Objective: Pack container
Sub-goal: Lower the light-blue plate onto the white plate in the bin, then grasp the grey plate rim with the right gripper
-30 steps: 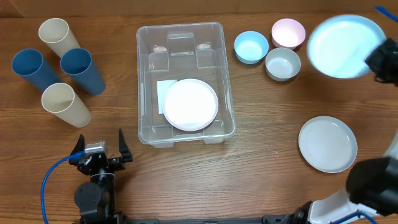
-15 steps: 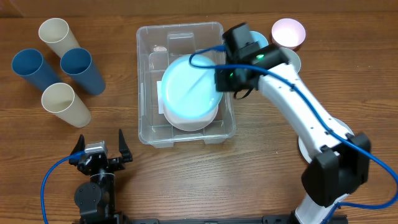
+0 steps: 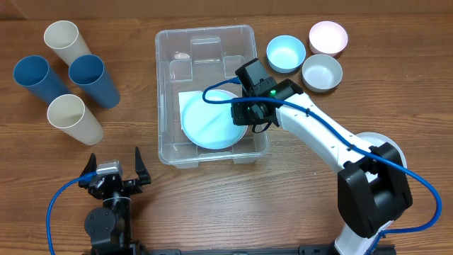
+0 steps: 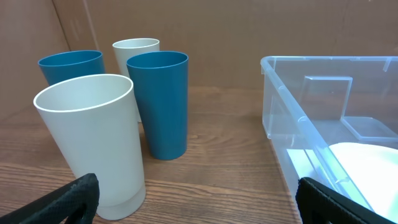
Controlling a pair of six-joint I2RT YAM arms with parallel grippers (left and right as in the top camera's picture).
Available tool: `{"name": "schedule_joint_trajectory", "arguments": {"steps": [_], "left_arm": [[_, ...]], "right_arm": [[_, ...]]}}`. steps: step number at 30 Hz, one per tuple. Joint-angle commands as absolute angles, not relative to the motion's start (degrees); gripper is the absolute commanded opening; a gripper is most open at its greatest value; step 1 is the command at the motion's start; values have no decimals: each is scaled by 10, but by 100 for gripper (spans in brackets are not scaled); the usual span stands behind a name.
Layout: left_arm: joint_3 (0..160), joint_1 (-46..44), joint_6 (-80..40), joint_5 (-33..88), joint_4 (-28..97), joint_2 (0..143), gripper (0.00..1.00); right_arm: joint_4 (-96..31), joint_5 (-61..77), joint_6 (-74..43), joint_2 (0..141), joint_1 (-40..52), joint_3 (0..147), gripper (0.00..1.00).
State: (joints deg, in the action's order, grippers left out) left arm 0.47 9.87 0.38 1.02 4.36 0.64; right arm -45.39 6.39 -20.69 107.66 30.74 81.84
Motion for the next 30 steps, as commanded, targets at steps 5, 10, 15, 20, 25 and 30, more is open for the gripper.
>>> {"name": "schedule_joint_trajectory", "arguments": {"steps": [5, 10, 15, 20, 25, 30], "left_arm": [[3, 103, 11, 11, 45, 2, 100], [3, 103, 11, 11, 45, 2, 100], [3, 103, 11, 11, 45, 2, 100], [3, 103, 11, 11, 45, 2, 100], [3, 103, 11, 11, 45, 2, 100], [3, 103, 11, 11, 45, 2, 100]], "right_arm": [[-486, 57, -120, 1070, 305, 862, 26], [-528, 124, -16, 1070, 332, 926, 27], [-523, 125, -13, 1077, 367, 924, 25], [-655, 41, -83, 1070, 339, 1068, 31], [-850, -51, -204, 1069, 208, 1192, 33], [-971, -51, -228, 1067, 72, 1192, 40]]}}
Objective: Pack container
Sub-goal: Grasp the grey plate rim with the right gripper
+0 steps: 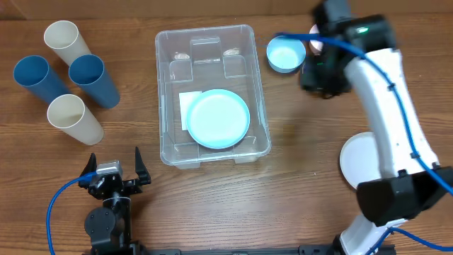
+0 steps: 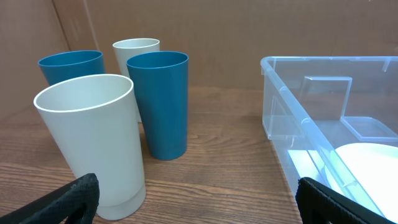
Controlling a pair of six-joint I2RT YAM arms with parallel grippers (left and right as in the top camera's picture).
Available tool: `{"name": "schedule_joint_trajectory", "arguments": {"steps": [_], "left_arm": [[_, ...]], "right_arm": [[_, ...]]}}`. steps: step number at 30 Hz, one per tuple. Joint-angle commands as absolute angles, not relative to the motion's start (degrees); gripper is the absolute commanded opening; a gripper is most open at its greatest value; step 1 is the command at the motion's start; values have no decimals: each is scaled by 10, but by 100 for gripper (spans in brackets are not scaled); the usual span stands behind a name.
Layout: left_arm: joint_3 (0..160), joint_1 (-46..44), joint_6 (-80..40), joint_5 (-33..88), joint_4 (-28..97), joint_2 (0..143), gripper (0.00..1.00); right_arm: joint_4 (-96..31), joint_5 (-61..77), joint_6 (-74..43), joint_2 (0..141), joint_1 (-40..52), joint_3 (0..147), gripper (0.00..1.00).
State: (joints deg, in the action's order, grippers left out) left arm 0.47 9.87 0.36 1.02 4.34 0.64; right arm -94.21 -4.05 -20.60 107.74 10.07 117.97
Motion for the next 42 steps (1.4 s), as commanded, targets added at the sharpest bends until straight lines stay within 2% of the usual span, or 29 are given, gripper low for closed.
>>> {"name": "schedule_joint_trajectory", "arguments": {"steps": [1, 3, 7, 9, 15, 21, 26, 30, 37, 42], "left_arm": [[3, 103, 11, 11, 45, 2, 100], [3, 103, 11, 11, 45, 2, 100], [3, 103, 11, 11, 45, 2, 100], [3, 103, 11, 11, 45, 2, 100], [3, 103, 11, 11, 45, 2, 100], [3, 103, 11, 11, 45, 2, 100], [3, 103, 11, 11, 45, 2, 100], [3, 103, 11, 11, 45, 2, 100], [3, 103, 11, 11, 45, 2, 100], [3, 103, 11, 11, 45, 2, 100]], "right_arm": [[-971, -40, -228, 1058, 49, 1181, 41], [-971, -38, -229, 1040, 30, 1161, 42], [-944, -68, -269, 970, -24, 1011, 43], [-868, -49, -273, 940, -44, 899, 43], [-624, -13, -256, 938, -46, 685, 43], [-509, -25, -289, 939, -53, 571, 41], [-465, -62, -310, 940, -53, 524, 40], [-443, -120, -311, 940, -53, 506, 34], [-420, -121, -310, 940, -53, 490, 4], [-420, -138, -283, 940, -53, 528, 4]]}}
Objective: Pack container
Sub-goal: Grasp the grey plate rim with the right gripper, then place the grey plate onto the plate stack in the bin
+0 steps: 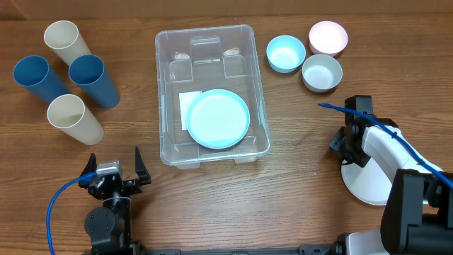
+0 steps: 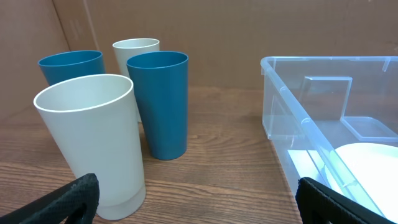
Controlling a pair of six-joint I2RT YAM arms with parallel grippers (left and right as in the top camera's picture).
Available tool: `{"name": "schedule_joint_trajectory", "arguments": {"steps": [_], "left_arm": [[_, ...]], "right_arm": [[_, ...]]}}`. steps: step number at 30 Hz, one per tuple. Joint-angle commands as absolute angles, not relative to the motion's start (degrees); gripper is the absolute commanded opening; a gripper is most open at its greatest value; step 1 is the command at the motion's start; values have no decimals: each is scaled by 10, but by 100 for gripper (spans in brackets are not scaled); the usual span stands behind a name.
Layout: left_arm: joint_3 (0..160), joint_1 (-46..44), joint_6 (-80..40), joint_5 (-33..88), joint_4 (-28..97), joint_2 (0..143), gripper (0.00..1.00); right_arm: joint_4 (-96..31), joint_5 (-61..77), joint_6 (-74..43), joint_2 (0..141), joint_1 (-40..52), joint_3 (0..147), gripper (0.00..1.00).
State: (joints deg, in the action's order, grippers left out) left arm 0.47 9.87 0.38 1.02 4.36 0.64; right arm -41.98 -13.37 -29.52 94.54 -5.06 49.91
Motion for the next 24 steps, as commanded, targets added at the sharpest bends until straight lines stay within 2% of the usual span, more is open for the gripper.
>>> {"name": "schedule_joint_trajectory", "arguments": {"steps": [1, 7, 12, 15, 17, 22, 24], "left_arm": [[3, 103, 11, 11, 45, 2, 100], [3, 103, 11, 11, 45, 2, 100], [3, 103, 11, 11, 45, 2, 100], [3, 103, 11, 11, 45, 2, 100], [3, 103, 11, 11, 45, 2, 100], [3, 103, 11, 11, 45, 2, 100], [3, 103, 11, 11, 45, 2, 100]], "right_arm": [[-433, -144, -281, 940, -53, 550, 4], [-552, -154, -233, 940, -53, 760, 4], [-665, -122, -133, 938, -16, 967, 4], [-701, -96, -112, 937, 67, 1065, 4], [-698, -78, -101, 937, 161, 1097, 4], [-658, -80, -87, 947, 333, 1091, 4], [-648, -81, -85, 956, 375, 1089, 4]]}}
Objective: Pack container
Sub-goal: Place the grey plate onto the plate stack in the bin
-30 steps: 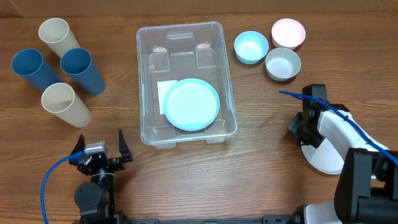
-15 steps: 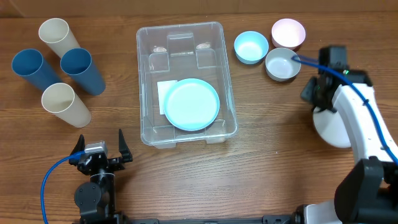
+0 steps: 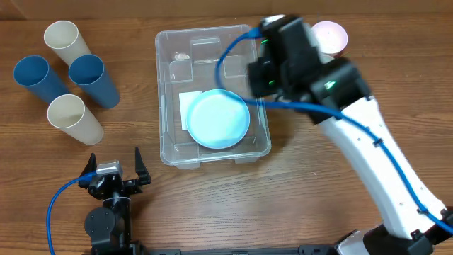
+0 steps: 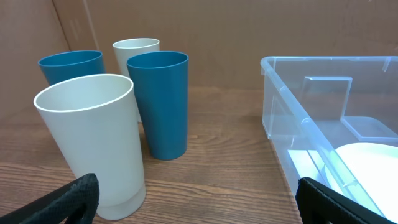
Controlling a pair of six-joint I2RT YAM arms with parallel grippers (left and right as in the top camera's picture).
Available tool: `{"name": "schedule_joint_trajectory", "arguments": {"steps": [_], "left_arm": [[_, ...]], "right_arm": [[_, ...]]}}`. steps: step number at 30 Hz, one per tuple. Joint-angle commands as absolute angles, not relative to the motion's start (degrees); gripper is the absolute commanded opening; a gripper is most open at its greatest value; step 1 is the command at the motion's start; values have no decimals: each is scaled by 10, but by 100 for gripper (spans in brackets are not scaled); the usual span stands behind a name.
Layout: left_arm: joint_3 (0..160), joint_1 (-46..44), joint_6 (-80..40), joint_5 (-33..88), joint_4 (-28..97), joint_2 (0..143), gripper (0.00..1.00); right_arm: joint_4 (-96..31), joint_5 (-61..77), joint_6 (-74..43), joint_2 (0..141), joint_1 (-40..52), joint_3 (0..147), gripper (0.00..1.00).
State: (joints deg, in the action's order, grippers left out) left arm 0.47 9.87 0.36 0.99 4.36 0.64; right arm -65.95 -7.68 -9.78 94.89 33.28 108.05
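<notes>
A clear plastic container (image 3: pixel 161 92) stands at the table's middle, with a light blue plate (image 3: pixel 214 119) lying flat in it. My right gripper (image 3: pixel 272 71) hangs over the container's right rim; its fingers are hidden under its black wrist, so whether it holds anything does not show. At the near edge, my left gripper (image 3: pixel 113 171) rests open and empty. In the left wrist view the left gripper (image 4: pixel 199 205) faces the cups, the container (image 4: pixel 292 112) and the plate (image 4: pixel 367 162).
Two cream cups (image 3: pixel 71 117) (image 3: pixel 62 37) and two blue cups (image 3: pixel 92 78) (image 3: pixel 32 74) stand at the far left. A pink bowl (image 3: pixel 331 32) peeks out behind the right arm, which crosses the right half of the table and hides what lies under it.
My right arm has moved from the white plate at the right front to above the container's right rim. It now covers the blue and grey bowls; the white plate is out of sight. The left gripper is unchanged.
My right gripper was first down in the container at the light blue plate. Then it was by the bowls at the back right, with the plate lying in the container. Later it was at the white plate at the right front, and now it is over the container's rim.
</notes>
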Motion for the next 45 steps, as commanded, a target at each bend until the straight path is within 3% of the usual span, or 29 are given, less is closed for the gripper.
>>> {"name": "schedule_joint_trajectory", "arguments": {"steps": [1, 11, 25, 27, 28, 33, 41, 45], "left_arm": [[3, 103, 11, 11, 45, 2, 100], [3, 103, 11, 11, 45, 2, 100], [3, 103, 11, 11, 45, 2, 100], [3, 103, 11, 11, 45, 2, 100], [3, 103, 11, 11, 45, 2, 100], [3, 103, 11, 11, 45, 2, 100], [3, 103, 11, 11, 45, 2, 100], [3, 103, 11, 11, 45, 2, 100]], "right_arm": [[-647, -81, -80, 962, 387, 1089, 4], [-633, -72, 13, 1096, 481, 1089, 4], [-597, -33, 19, 1214, 477, 1083, 4], [-599, -32, 18, 1215, 473, 1083, 27], [-599, -33, 18, 1215, 472, 1083, 31], [-608, -33, 17, 1214, 472, 1087, 32], [-841, -86, -113, 1198, 383, 1158, 34], [-883, -50, -123, 1198, 347, 1156, 32]]}}
